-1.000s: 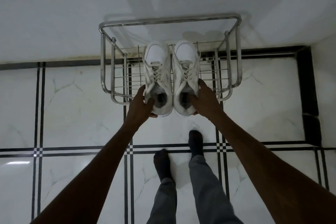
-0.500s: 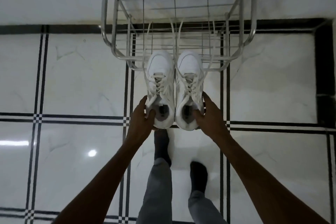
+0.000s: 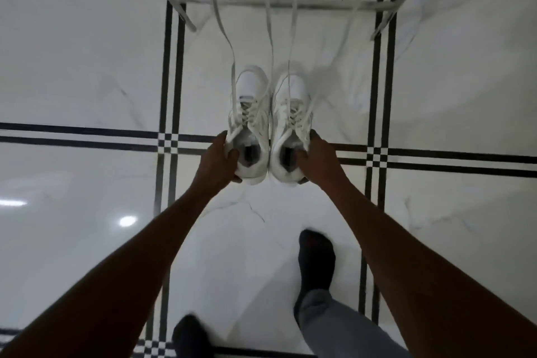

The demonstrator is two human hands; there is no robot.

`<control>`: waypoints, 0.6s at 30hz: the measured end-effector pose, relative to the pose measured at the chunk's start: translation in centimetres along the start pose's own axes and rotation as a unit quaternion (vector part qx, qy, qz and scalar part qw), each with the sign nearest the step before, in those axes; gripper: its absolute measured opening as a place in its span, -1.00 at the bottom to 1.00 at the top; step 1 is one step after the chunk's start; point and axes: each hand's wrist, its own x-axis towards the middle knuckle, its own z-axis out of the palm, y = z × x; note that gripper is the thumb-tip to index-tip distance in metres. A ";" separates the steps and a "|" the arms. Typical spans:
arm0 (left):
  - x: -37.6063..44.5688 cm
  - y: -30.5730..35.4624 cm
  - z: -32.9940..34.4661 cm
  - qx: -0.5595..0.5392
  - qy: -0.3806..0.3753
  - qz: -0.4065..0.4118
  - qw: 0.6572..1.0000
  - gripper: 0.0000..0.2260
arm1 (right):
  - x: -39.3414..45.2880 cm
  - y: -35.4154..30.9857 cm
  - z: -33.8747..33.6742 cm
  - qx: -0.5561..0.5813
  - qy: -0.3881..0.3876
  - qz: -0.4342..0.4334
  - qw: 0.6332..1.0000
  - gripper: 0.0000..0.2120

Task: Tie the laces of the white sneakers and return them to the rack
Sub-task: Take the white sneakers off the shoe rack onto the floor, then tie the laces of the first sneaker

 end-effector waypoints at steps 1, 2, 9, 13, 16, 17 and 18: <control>1.1 -1.8 1.0 0.000 -0.003 -0.004 1.000 -0.56 | 0.9 1.3 1.6 -0.003 0.004 0.000 1.000 -0.60; 1.9 -3.1 1.8 -0.004 -0.004 -0.005 1.000 -0.57 | 1.6 2.1 2.6 -0.005 0.004 0.002 1.000 -0.61; 3.4 -9.4 5.4 -0.019 0.002 -0.004 1.000 -0.56 | 3.0 6.3 7.6 0.004 0.003 0.023 1.000 -0.54; 3.2 -9.9 5.5 -0.014 0.053 0.023 0.998 -0.53 | 1.7 6.2 7.8 0.002 0.029 0.025 0.999 -0.42; 3.2 -9.4 4.6 -0.018 0.091 0.108 0.990 -0.49 | -1.0 4.3 7.3 -0.125 0.179 0.000 0.976 -0.44; 3.2 -9.1 4.4 -0.029 0.098 0.136 0.985 -0.58 | -1.8 3.3 7.1 -0.174 0.240 -0.029 0.955 -0.52; 3.4 -8.8 4.2 -0.037 0.107 0.161 0.980 -0.65 | -2.2 2.3 7.2 -0.184 0.275 -0.068 0.941 -0.61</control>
